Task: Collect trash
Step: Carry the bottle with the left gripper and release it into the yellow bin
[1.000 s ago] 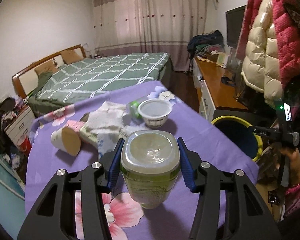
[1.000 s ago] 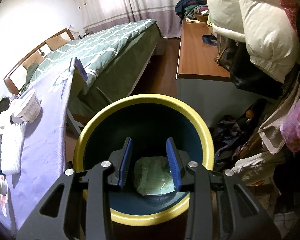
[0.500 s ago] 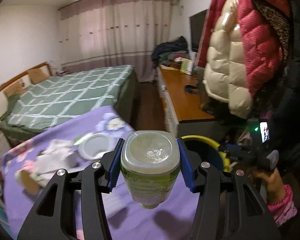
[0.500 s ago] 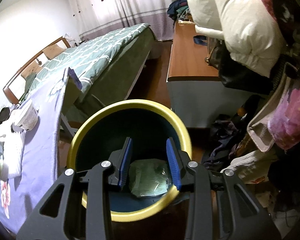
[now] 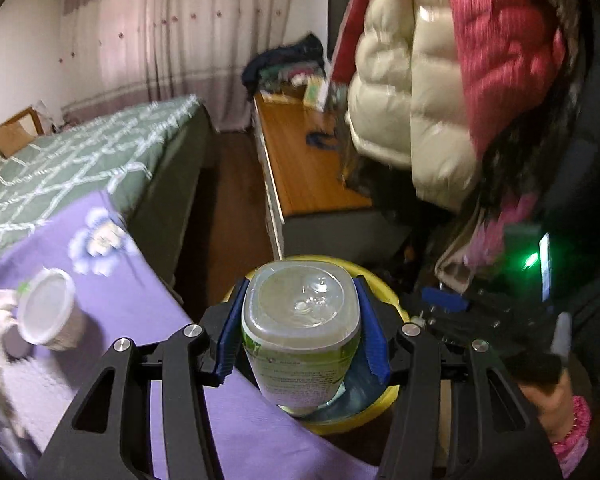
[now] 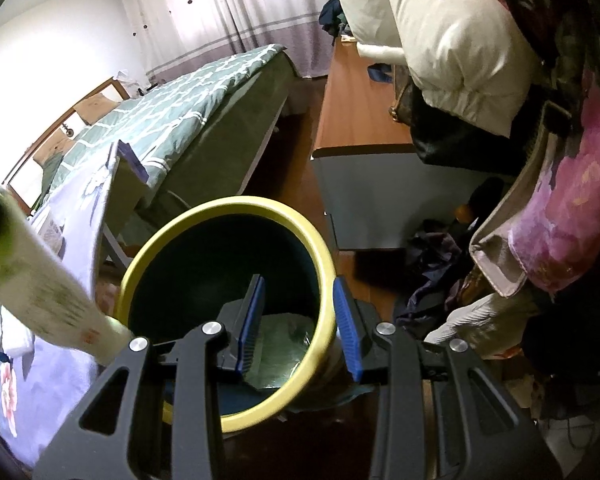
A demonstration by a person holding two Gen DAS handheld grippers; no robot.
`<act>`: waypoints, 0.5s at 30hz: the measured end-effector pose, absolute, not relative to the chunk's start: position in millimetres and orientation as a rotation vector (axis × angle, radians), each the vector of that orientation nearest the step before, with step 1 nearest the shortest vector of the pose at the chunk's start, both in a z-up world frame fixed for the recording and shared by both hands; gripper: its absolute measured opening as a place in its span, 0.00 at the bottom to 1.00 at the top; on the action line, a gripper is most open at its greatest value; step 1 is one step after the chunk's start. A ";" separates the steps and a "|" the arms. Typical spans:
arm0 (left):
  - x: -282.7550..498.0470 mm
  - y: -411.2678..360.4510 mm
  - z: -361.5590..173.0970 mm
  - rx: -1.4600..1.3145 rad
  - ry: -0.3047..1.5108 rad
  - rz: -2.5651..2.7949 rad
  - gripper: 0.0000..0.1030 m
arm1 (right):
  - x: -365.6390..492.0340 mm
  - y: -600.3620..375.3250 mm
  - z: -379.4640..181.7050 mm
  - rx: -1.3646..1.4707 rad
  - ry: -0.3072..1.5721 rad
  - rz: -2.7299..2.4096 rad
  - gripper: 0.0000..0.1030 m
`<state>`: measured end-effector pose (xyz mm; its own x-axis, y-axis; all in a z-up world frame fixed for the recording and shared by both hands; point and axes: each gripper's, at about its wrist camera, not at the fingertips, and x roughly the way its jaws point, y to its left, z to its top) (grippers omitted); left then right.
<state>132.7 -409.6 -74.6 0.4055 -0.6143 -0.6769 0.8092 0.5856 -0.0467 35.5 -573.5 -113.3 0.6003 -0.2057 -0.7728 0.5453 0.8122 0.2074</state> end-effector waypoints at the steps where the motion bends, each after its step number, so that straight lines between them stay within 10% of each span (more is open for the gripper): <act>1: 133.0 -414.1 -82.9 0.321 0.725 -0.919 0.50 | 35.7 -574.8 -114.7 0.456 0.822 -0.456 0.33; 15: 134.2 -380.4 -113.2 0.310 0.821 -0.841 0.68 | 43.4 -556.7 -113.6 0.428 0.834 -0.438 0.39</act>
<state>134.2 -380.4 -113.2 0.3899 -0.5362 -0.7487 0.7613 0.6451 -0.0655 43.4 -556.7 -113.6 0.5945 -0.2008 -0.7786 0.5271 0.8286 0.1888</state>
